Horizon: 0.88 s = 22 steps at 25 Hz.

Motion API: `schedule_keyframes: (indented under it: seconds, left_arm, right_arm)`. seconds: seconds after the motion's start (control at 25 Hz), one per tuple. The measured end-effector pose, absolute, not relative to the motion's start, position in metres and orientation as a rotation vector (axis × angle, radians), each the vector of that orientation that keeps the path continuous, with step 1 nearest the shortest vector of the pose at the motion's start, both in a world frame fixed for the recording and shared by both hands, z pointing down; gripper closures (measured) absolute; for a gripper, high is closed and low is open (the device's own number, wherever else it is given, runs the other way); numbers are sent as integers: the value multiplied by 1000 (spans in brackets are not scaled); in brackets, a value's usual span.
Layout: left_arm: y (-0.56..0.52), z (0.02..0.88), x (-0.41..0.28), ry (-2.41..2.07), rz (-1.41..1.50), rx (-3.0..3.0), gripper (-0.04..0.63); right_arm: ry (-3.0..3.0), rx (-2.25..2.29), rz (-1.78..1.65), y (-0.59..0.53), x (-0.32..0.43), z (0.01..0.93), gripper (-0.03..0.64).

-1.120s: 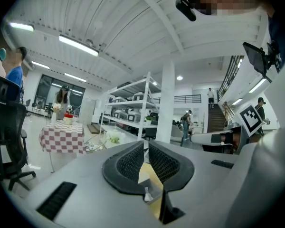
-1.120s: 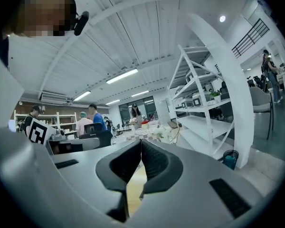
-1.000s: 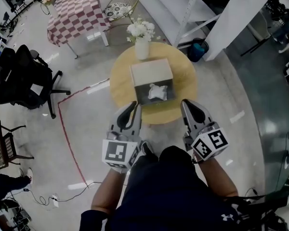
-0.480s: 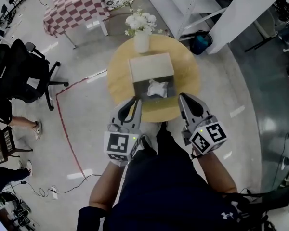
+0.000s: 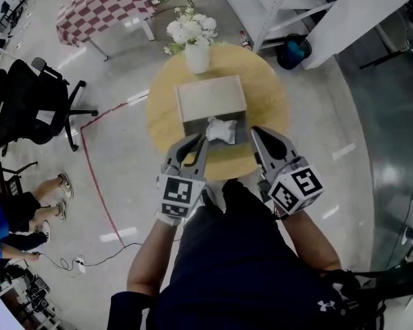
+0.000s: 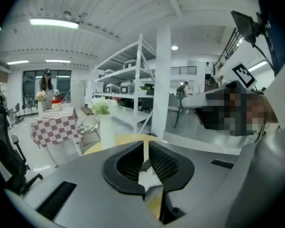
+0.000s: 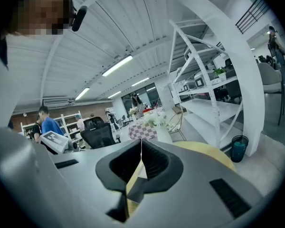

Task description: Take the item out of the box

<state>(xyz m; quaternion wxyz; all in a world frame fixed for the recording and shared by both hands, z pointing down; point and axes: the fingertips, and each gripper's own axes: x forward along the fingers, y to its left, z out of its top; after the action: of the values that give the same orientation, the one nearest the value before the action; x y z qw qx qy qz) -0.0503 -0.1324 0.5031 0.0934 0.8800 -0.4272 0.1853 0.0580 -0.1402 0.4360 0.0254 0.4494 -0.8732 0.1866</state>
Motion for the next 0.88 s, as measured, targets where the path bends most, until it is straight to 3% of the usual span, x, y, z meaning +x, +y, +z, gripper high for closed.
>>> schedule_keyframes:
  seconds: [0.88]
  left_arm:
    - [-156, 704, -3, -538, 1616, 2512, 500]
  right_arm:
    - [-2629, 1368, 819, -220, 101, 490, 604]
